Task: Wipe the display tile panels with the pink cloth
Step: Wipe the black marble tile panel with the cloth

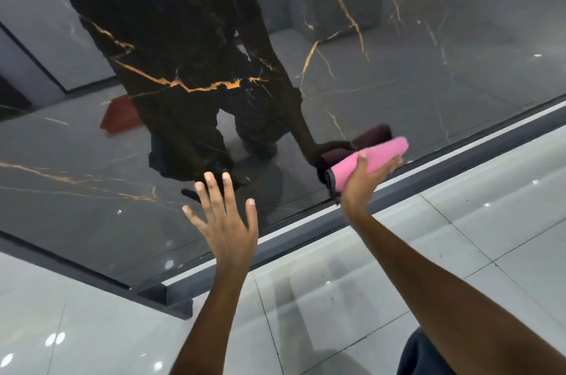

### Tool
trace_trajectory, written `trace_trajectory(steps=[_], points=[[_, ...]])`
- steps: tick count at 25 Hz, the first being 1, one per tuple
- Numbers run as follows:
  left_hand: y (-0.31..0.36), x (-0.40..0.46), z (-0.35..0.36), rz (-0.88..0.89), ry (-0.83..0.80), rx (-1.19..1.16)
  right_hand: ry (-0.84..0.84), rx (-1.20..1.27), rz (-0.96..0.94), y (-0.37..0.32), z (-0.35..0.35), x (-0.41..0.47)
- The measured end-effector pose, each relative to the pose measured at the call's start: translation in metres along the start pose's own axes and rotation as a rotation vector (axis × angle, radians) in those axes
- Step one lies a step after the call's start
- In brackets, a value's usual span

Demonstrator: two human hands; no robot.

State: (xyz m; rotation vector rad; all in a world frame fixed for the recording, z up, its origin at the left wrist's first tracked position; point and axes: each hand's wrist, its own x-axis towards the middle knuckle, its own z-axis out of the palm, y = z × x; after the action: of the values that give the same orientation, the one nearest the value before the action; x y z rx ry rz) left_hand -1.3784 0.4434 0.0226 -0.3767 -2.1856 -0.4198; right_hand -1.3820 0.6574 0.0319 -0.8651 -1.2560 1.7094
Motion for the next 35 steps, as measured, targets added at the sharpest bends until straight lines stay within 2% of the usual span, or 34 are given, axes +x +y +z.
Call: trace_trajectory(steps=[1, 3, 5, 6, 10, 12, 13, 15, 18, 19, 20, 21, 22, 23, 25, 26, 28, 30, 31, 33, 34, 35], points=[[0.005, 0.012, -0.009, 0.035, 0.029, -0.038, -0.008, -0.013, 0.126, 0.011, 0.003, -0.019], [0.013, 0.051, -0.019, 0.093, 0.112, -0.075, -0.201, -0.069, 0.204, 0.028, 0.009, -0.077], [0.017, 0.084, -0.021, 0.095, 0.15, -0.039, -0.394, -0.099, 0.153, 0.041, 0.015, -0.128], [0.018, 0.09, -0.02, 0.107, 0.166, 0.015, -0.396, -0.132, 0.123, 0.039, 0.017, -0.124], [0.008, 0.08, -0.009, 0.188, 0.189, 0.164, -0.023, -0.186, -0.037, 0.013, -0.014, 0.016], [0.005, 0.079, -0.002, 0.205, 0.227, 0.201, 0.01, -0.199, -0.089, 0.004, -0.031, 0.061], [0.005, 0.081, 0.0, 0.198, 0.25, 0.204, 0.014, -0.201, -0.109, -0.003, -0.027, 0.055], [0.007, 0.083, 0.004, 0.197, 0.29, 0.184, -0.052, -0.262, -0.288, -0.008, 0.0, -0.002], [0.007, 0.086, 0.003, 0.204, 0.293, 0.176, -0.495, -0.555, -0.934, 0.001, 0.024, -0.087], [0.006, 0.084, 0.002, 0.204, 0.285, 0.169, -0.533, -0.632, -1.146, -0.003, 0.024, -0.074], [0.004, 0.082, 0.002, 0.205, 0.274, 0.161, -0.471, -0.635, -1.283, -0.012, 0.02, -0.043], [0.004, 0.079, 0.004, 0.208, 0.276, 0.168, -0.354, -0.612, -1.3, -0.026, 0.015, -0.012], [0.004, 0.077, 0.006, 0.209, 0.292, 0.188, -0.202, -0.574, -1.217, -0.043, 0.011, 0.018], [0.004, 0.078, 0.008, 0.204, 0.31, 0.205, -0.07, -0.515, -1.058, -0.06, 0.006, 0.041], [0.005, 0.083, 0.014, 0.22, 0.331, 0.216, -0.004, -0.373, -0.801, -0.075, 0.004, 0.052], [0.005, 0.084, 0.016, 0.229, 0.33, 0.234, -0.045, -0.352, -0.817, -0.073, 0.01, 0.04], [0.009, 0.086, 0.011, 0.201, 0.308, 0.219, -0.261, -0.474, -1.134, -0.052, 0.022, -0.001], [0.023, 0.085, -0.007, 0.183, 0.279, 0.042, -0.498, -0.617, -1.498, -0.038, 0.02, -0.03], [0.034, 0.092, -0.021, 0.218, 0.287, -0.052, -0.523, -0.654, -1.622, -0.046, 0.018, -0.026], [0.054, 0.136, -0.055, 0.295, 0.331, -0.153, -0.44, -0.645, -1.714, -0.091, 0.019, 0.016], [0.062, 0.172, -0.077, 0.292, 0.369, -0.169, -0.338, -0.608, -1.674, -0.126, 0.023, 0.043], [0.07, 0.209, -0.099, 0.233, 0.401, -0.183, -0.228, -0.539, -1.557, -0.169, 0.026, 0.072]])
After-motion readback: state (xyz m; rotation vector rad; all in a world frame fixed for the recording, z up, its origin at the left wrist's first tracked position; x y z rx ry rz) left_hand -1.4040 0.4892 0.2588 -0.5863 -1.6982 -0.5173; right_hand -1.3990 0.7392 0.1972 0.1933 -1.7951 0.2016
